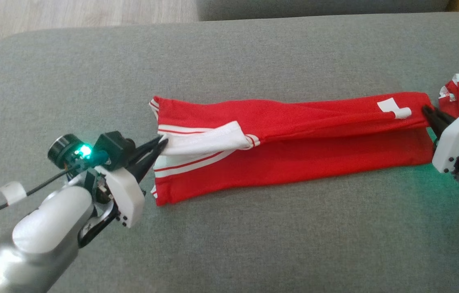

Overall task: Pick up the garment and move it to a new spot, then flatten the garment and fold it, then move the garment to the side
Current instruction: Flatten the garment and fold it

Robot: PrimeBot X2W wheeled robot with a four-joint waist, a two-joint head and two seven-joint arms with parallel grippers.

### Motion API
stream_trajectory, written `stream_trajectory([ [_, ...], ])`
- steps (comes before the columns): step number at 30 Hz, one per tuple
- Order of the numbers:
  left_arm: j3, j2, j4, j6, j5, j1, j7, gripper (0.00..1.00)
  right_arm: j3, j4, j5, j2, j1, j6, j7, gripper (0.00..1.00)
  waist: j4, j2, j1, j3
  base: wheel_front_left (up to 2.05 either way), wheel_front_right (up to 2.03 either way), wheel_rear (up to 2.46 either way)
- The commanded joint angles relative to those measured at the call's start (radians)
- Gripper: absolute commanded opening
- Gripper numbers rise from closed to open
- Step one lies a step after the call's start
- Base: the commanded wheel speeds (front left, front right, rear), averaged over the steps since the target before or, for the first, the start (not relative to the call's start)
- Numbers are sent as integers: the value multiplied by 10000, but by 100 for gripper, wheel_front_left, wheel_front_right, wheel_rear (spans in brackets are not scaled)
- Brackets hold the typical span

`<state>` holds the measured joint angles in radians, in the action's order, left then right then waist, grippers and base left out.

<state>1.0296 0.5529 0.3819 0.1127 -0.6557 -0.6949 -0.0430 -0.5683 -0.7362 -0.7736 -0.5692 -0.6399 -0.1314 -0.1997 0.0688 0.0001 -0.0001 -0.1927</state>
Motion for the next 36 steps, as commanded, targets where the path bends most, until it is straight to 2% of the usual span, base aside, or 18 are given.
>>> stream_trajectory([
  [1,-402,506,-312,-110,-71,-350,-106,0,-126,259,-80,-379,151,7,-62,0,-8,-1,1,0,0,0,0],
  [8,-48,961,-1164,-165,-164,-128,-1181,0,-745,431,-301,-581,263,7,-597,0,-136,-1,1,-29,0,0,0],
  [13,148,981,-1364,-260,-139,-23,-1527,0,-907,373,-642,-651,278,7,-1100,0,-245,-1,1,-50,0,0,0],
  [14,164,973,-1370,-303,-122,-15,-1546,49,-883,343,-695,-651,261,7,-1129,91,-266,-1,1,-46,0,0,0],
  [15,153,955,-1367,-391,-67,-26,-1501,100,-839,301,-765,-631,243,7,-1169,100,-284,-1,1,-39,0,0,0],
  [22,-312,612,-1145,-1131,47,-226,-728,100,-328,321,-810,-526,-229,7,-473,100,-389,-1,1,100,0,0,0],
  [28,-1321,112,-988,-2097,-101,-551,687,100,598,471,-541,-154,-1020,7,885,100,-416,-1,1,307,0,0,0],
  [33,-2378,-474,-856,-3086,-292,-577,2399,100,1525,788,-125,697,-1340,7,2802,100,-394,-1,1,549,0,0,0],
  [36,-2989,-804,-855,-3570,-401,-309,2887,100,2123,1060,233,1437,-1238,7,3915,100,-387,-1,1,709,0,0,0],
])
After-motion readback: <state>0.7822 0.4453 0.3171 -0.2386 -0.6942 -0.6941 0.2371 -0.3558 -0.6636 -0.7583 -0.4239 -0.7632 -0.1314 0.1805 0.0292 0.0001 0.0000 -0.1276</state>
